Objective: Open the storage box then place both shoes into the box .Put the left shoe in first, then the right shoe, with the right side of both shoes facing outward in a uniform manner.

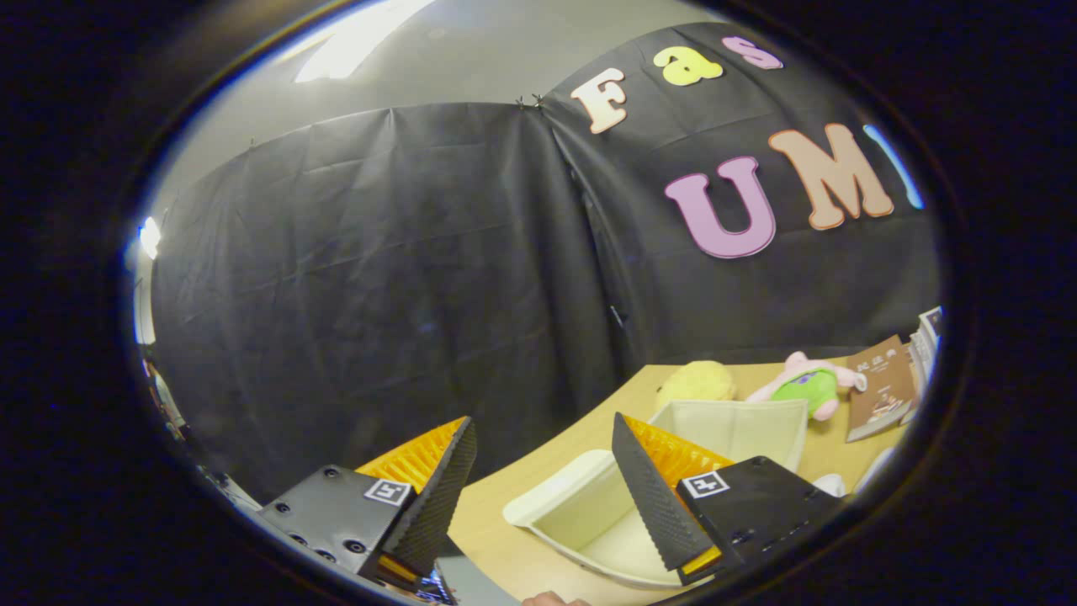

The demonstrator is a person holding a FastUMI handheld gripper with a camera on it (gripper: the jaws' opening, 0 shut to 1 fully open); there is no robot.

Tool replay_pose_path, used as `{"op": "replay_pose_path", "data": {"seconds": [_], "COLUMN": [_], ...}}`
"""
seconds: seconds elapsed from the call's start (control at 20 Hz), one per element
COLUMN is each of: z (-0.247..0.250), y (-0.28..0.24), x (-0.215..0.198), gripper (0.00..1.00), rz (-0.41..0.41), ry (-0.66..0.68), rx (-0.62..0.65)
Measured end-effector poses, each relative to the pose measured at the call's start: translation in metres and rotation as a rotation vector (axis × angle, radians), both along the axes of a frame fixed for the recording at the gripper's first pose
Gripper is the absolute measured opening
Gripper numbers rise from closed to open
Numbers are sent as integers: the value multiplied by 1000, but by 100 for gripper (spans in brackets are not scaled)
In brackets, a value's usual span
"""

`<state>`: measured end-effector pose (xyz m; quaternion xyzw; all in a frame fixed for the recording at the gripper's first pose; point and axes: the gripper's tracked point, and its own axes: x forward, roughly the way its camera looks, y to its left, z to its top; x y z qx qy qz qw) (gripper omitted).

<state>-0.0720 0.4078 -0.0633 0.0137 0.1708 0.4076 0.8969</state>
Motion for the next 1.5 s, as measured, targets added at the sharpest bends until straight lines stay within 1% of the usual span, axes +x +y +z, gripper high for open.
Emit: {"op": "replay_pose_path", "data": {"seconds": [0.15,0.2,0.35,0.5,0.75,0.9,1.1,1.3,1.5], "z": [-10,-15,-28,-43,-72,-95,-125,-146,-166], "y": [-58,-74,-124,-169,-238,-267,-285,-302,-320], "x": [21,19,31,39,34,27,21,26,38], "gripper": [100,100,100,100,100,100,100,100,99], "rz": [-90,-118,-202,-265,-325,-334,-326,-335,-335], "ry": [-39,-37,1,53,117,180,256,274,253], "rx": [-92,-110,-156,-221,-370,-426,-471,-541,-651]}}
